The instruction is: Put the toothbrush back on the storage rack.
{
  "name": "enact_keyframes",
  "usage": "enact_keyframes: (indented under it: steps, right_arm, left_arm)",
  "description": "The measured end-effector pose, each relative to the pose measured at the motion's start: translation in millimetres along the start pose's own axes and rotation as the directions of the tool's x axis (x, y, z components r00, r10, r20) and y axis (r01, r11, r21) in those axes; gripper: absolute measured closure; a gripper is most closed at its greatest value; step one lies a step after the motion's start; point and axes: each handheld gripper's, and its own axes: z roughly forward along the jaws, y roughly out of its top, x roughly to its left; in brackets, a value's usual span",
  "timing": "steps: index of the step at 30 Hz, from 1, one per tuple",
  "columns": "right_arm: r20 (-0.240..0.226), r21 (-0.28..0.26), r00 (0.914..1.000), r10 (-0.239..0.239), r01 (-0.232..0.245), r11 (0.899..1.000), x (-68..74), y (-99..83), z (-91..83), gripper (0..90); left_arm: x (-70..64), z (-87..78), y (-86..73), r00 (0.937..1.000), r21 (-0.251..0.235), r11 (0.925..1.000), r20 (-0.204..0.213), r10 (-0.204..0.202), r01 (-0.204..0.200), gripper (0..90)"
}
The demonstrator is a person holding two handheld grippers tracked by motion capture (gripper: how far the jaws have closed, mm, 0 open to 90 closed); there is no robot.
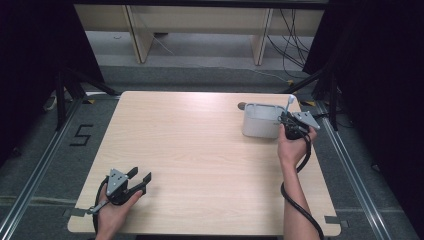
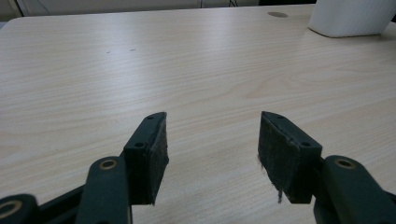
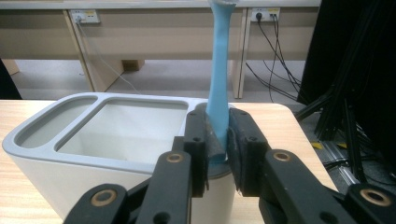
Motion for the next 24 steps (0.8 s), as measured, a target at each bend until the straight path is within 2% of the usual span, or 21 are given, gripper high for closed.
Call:
enact_keyframes:
  steps: [4, 5, 6, 8, 9, 10, 11, 12, 17, 19, 20, 24]
  right_arm:
    - [0.000, 0.004, 1.0000, 0.010, -0.010, 1.000, 0.9, -0.5, 0.0, 78.3]
    - [-0.008, -0.002, 0.9998, -0.017, 0.017, 1.000, -1.4, -0.6, 1.1, 78.3]
    - [-0.009, -0.002, 0.9998, -0.019, 0.019, 1.000, -1.6, -1.0, 1.2, 78.3]
    - [0.006, 0.005, 0.9999, -0.014, 0.014, 1.000, -0.8, -1.7, 0.3, 78.3]
    - [0.000, 0.011, 0.9999, 0.013, -0.013, 1.000, 0.6, -2.2, -0.1, 78.3]
    - [0.004, -0.001, 0.9999, -0.013, 0.013, 1.000, -1.0, -3.0, 0.5, 78.3]
    - [0.007, 0.009, 1.0000, 0.001, -0.001, 1.000, 0.2, -3.0, -0.5, 78.3]
    - [0.002, 0.008, 0.9999, -0.014, 0.014, 1.000, -0.6, -2.9, -0.1, 78.3]
    - [0.005, 0.016, 1.0000, 0.008, -0.008, 1.000, 0.9, -2.7, -0.9, 78.2]
    - [0.006, 0.009, 0.9999, -0.011, 0.011, 1.000, -0.3, -2.7, -0.4, 78.1]
    - [0.007, 0.009, 1.0000, -0.002, 0.002, 1.000, 0.5, -2.8, -0.6, 78.1]
    - [0.003, 0.003, 0.9999, -0.014, 0.014, 1.000, 0.3, -3.1, -0.4, 77.4]
  left_arm:
    - [0.0, 0.0, 0.0, 1.0000, 0.000, 1.0000, 0.000, 0.000, 0.000, 42.1]
    - [0.0, 0.0, 0.0, 1.0000, 0.001, 1.0000, 0.000, 0.000, 0.000, 42.1]
    - [0.0, 0.0, 0.0, 1.0000, 0.001, 1.0000, 0.000, 0.000, 0.000, 42.1]
    - [-0.1, 0.1, 0.0, 1.0000, 0.000, 1.0000, 0.000, 0.001, -0.001, 42.1]
    - [-0.2, 0.1, 0.0, 1.0000, 0.001, 1.0000, 0.000, 0.002, -0.002, 42.1]
    - [-0.2, 0.1, 0.0, 1.0000, 0.001, 1.0000, 0.000, 0.003, -0.003, 42.1]
    - [-0.2, 0.1, 0.1, 1.0000, 0.001, 1.0000, 0.000, 0.004, -0.004, 42.1]
    - [-0.3, 0.1, 0.1, 1.0000, 0.002, 1.0000, -0.001, 0.004, -0.004, 42.1]
    - [-0.3, 0.1, 0.1, 1.0000, 0.003, 1.0000, -0.001, 0.005, -0.005, 42.2]
    - [-0.3, 0.2, 0.1, 1.0000, 0.003, 1.0000, -0.001, 0.005, -0.005, 42.1]
    - [-0.3, 0.2, 0.2, 1.0000, 0.004, 1.0000, -0.001, 0.005, -0.005, 42.2]
    - [-0.2, 0.2, 0.2, 1.0000, 0.003, 1.0000, -0.001, 0.004, -0.004, 42.2]
